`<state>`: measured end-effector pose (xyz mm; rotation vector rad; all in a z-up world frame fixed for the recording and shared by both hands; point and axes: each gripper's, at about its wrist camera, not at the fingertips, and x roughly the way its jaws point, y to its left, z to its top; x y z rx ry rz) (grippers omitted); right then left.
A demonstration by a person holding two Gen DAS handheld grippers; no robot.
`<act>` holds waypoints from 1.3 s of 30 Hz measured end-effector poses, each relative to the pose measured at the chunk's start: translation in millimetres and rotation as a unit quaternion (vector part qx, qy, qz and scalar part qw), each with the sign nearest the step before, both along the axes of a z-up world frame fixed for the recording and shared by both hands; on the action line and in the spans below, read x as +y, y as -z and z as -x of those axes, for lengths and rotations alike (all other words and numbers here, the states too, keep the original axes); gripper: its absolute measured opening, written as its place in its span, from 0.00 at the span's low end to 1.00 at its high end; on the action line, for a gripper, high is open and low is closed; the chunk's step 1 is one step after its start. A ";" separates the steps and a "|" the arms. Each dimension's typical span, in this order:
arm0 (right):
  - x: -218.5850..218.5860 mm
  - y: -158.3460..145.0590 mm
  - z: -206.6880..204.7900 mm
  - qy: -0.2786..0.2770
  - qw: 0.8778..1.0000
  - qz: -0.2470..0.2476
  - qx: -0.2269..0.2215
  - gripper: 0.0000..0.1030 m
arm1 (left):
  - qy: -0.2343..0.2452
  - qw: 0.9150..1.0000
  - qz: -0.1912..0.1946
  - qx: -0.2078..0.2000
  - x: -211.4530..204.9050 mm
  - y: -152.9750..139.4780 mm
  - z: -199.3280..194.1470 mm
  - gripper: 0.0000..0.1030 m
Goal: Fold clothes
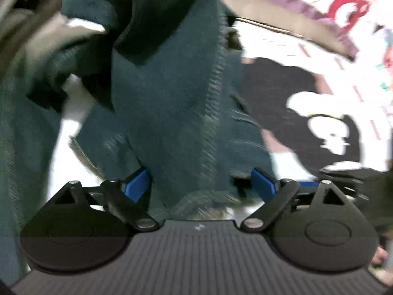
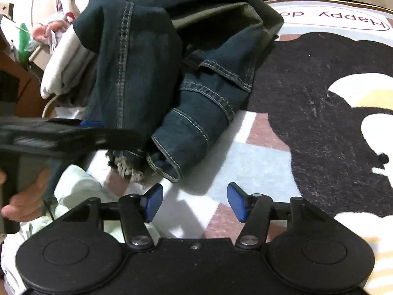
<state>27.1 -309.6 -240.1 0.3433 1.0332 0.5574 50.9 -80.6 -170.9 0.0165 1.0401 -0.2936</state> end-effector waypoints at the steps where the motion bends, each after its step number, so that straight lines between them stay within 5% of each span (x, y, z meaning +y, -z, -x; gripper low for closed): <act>1: -0.6 -0.1 0.1 0.004 1.000 -0.003 0.001 0.62 | -0.007 1.000 -0.018 -0.020 -0.5 -0.7 -1.2 0.86; 2: -1.5 -0.7 0.6 0.008 1.000 -0.004 0.000 0.62 | -0.007 0.999 -0.024 -0.042 0.4 -2.9 -0.7 0.80; 6: -0.4 1.2 1.9 0.015 1.000 -0.001 -0.014 0.62 | 0.018 0.994 -0.067 -0.082 -3.4 -13.5 3.0 0.24; 9: 1.8 0.8 3.3 0.010 1.000 0.010 -0.026 0.62 | -0.019 0.994 -0.070 -0.087 4.0 -21.1 2.6 0.18; 16: -16.6 -1.5 -3.7 0.025 0.999 -0.018 -0.029 0.62 | -0.097 0.983 -0.099 -0.123 34.1 -33.7 8.3 0.14; 20: -7.8 -0.4 -3.9 0.021 0.999 -0.010 -0.040 0.62 | -0.078 0.979 -0.159 -0.103 32.8 -19.5 -5.2 0.14; 25: 16.1 1.7 -21.8 0.036 0.997 0.025 -0.060 0.62 | -0.098 0.983 -0.126 -0.095 43.7 -17.9 -10.3 0.14; 27: 19.7 2.4 -30.7 0.061 0.996 0.021 -0.068 0.53 | -0.109 0.982 -0.121 -0.099 48.2 -18.8 -10.4 0.14; 28: 20.1 2.6 -34.5 0.075 0.994 0.016 -0.074 0.27 | -0.113 0.981 -0.124 -0.102 49.5 -19.9 -10.0 0.13; 30: 15.3 -4.8 -36.7 0.098 0.991 0.021 -0.090 0.14 | -0.122 0.976 -0.139 -0.117 51.8 -27.7 -7.2 0.10; 35: -14.3 -70.8 -10.7 0.134 0.962 0.098 -0.219 0.09 | -0.149 0.960 -0.168 -0.167 61.0 -50.3 0.5 0.09; 39: -55.9 -99.6 -9.2 0.204 0.937 0.174 -0.225 0.04 | -0.142 0.963 -0.151 -0.171 62.5 -52.0 -5.7 0.09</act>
